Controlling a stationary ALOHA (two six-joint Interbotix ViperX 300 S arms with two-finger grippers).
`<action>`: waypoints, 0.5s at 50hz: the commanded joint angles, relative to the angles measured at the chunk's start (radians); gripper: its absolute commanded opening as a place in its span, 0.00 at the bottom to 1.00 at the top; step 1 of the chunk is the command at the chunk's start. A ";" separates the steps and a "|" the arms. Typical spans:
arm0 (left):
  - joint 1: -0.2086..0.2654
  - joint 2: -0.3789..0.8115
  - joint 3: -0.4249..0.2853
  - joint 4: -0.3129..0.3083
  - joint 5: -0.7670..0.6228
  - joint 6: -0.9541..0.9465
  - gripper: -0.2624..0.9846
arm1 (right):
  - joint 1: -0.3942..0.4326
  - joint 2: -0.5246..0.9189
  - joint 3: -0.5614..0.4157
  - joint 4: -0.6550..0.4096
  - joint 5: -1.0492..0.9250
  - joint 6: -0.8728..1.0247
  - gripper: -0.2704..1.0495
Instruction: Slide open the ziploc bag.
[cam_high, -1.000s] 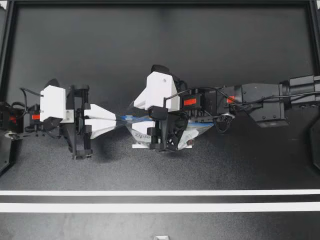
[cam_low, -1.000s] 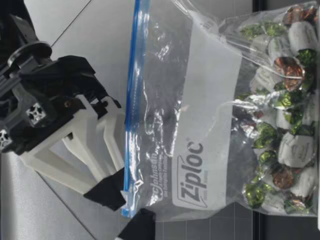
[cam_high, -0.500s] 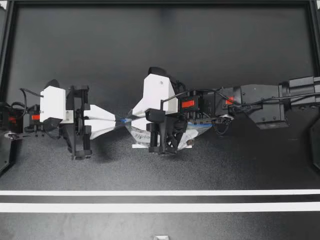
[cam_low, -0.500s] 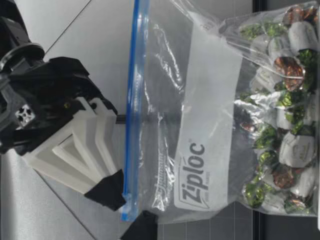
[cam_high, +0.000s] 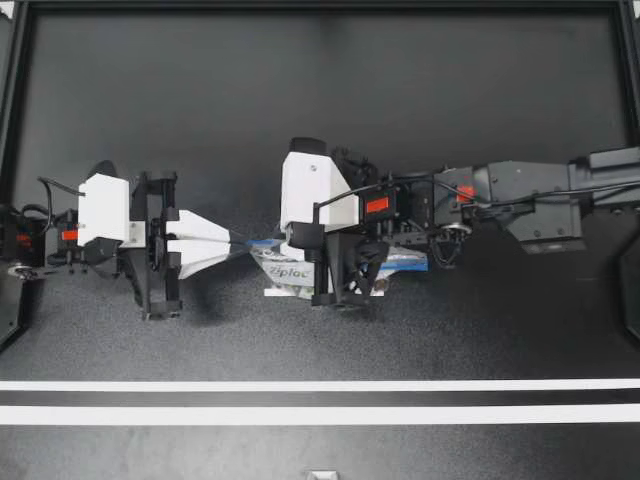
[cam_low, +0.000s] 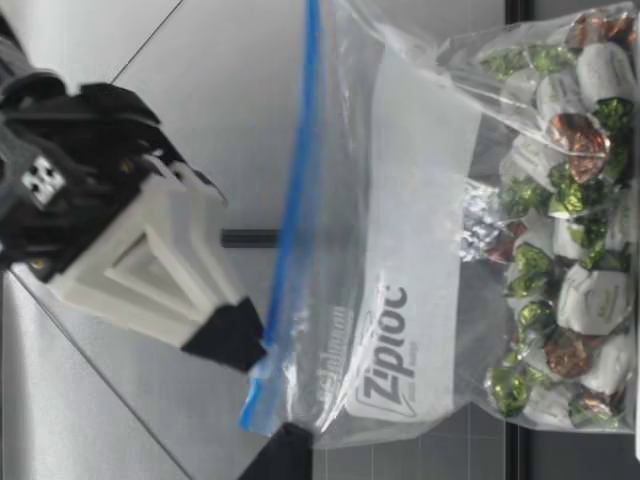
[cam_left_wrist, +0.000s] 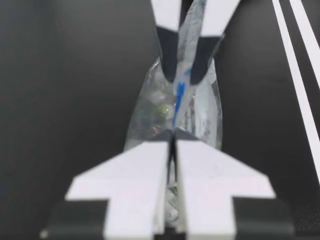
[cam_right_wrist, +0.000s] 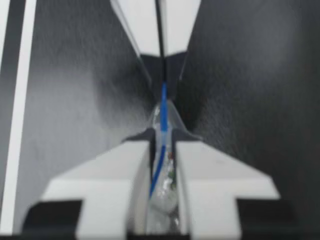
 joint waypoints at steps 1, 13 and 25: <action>0.002 -0.018 -0.003 -0.002 -0.009 0.002 0.10 | 0.003 -0.052 -0.044 -0.025 0.094 0.002 0.21; 0.003 -0.018 0.005 -0.006 -0.014 0.002 0.10 | 0.003 -0.075 -0.060 -0.054 0.328 -0.003 0.21; 0.003 -0.037 0.029 -0.015 -0.012 0.002 0.10 | 0.003 -0.092 -0.044 -0.054 0.446 -0.052 0.21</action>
